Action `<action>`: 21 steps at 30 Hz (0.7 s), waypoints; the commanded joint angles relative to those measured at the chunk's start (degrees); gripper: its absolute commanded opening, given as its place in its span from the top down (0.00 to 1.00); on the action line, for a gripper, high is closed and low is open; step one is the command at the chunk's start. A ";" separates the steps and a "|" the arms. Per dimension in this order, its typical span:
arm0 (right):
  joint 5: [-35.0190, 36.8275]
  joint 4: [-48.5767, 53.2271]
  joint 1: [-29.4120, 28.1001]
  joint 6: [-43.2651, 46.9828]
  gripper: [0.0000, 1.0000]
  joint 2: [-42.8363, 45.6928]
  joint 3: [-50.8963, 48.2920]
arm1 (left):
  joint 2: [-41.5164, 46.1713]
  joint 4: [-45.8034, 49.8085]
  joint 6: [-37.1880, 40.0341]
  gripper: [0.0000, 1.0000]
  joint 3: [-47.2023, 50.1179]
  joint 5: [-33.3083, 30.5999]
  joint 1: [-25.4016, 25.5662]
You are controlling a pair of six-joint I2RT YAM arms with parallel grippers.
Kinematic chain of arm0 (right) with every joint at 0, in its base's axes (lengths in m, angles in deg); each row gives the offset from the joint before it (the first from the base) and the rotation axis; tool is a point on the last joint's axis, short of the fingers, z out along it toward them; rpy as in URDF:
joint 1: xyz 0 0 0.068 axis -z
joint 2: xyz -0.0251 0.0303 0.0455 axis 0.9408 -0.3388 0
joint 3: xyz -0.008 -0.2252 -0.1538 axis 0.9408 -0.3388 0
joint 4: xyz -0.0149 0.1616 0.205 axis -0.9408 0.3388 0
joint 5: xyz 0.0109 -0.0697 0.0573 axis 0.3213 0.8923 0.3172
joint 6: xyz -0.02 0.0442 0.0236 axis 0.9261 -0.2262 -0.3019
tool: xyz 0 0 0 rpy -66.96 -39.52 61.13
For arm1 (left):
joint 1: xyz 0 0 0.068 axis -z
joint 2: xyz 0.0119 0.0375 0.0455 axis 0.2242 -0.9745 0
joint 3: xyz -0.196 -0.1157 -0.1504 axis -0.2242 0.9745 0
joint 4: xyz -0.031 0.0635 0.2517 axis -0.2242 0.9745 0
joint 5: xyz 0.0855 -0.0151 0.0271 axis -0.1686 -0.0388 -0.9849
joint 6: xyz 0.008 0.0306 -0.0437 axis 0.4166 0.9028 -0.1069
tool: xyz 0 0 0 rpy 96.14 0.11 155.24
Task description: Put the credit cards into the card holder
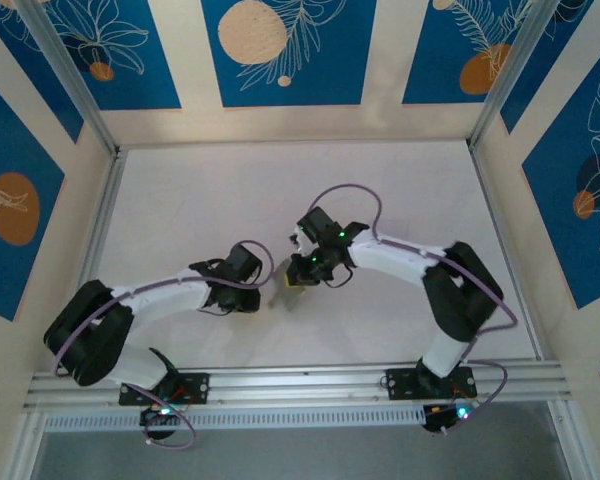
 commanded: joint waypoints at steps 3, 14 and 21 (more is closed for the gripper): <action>37.19 31.23 -2.92 -5.14 1.00 2.70 7.51 | 3.04 2.95 0.96 0.80 0.09 -1.58 -0.87; 49.22 42.71 -15.92 -15.56 0.75 -18.73 21.66 | 7.81 6.83 -0.48 0.80 -0.88 -3.55 -1.08; 26.99 22.05 -14.37 -6.89 0.57 -10.17 16.50 | 15.44 12.33 -2.16 0.80 -0.34 -8.09 -2.16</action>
